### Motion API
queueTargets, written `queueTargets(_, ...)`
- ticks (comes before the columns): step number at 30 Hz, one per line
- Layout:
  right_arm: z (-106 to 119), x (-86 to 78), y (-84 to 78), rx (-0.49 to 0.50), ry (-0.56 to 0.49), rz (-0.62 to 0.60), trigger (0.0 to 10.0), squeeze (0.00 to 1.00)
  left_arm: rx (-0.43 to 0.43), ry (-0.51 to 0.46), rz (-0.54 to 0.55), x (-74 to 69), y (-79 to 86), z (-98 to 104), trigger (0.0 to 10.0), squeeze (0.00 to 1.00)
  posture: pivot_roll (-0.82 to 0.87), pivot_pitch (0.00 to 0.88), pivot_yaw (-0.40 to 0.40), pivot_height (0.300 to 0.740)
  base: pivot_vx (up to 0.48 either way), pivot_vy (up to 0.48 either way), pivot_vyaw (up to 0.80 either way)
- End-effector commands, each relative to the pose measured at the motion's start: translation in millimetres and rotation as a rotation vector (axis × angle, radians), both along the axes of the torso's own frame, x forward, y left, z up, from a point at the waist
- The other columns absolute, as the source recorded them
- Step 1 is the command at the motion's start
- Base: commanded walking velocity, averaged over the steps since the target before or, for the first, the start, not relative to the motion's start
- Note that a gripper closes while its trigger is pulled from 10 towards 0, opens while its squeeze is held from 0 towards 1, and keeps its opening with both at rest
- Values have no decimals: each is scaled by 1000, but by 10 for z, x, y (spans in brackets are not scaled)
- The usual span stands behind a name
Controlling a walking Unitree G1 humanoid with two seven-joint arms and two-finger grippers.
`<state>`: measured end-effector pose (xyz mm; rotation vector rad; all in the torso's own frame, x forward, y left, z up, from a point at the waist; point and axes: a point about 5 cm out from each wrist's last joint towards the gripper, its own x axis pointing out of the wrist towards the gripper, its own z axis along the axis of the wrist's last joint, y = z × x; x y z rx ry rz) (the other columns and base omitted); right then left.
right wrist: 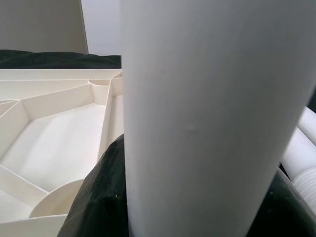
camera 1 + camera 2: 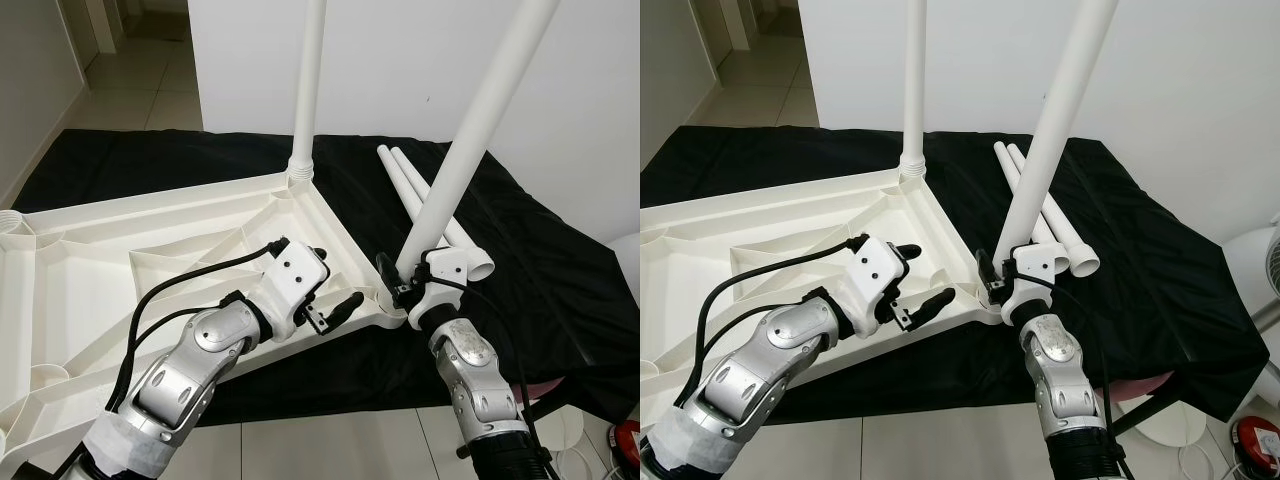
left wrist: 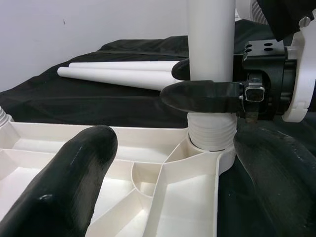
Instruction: Building children table
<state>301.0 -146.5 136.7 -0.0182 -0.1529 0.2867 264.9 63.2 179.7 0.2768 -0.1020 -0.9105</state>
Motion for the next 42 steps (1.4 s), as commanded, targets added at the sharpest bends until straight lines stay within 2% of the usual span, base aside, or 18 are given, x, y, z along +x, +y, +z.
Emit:
queueTargets(1,-157,-30,-29,-30,64,11,10000,0,23,0,-102,-56,-68,21,10000,0,12,0,-84,740,0,0,0)
queueTargets(20,-360,-145,1,-152,72,175,10000,0,20,-13,-96,-48,-59,51,10000,0,12,0,-87,740,0,0,0)
queueTargets(30,-418,-98,-44,-43,136,141,10000,0,25,-26,-92,-33,-48,74,10000,0,15,0,-86,740,0,0,0)
queueTargets(42,-475,-44,-64,-5,218,115,10000,0,29,-36,-92,-26,-35,96,10000,0,21,0,-86,740,0,0,0)
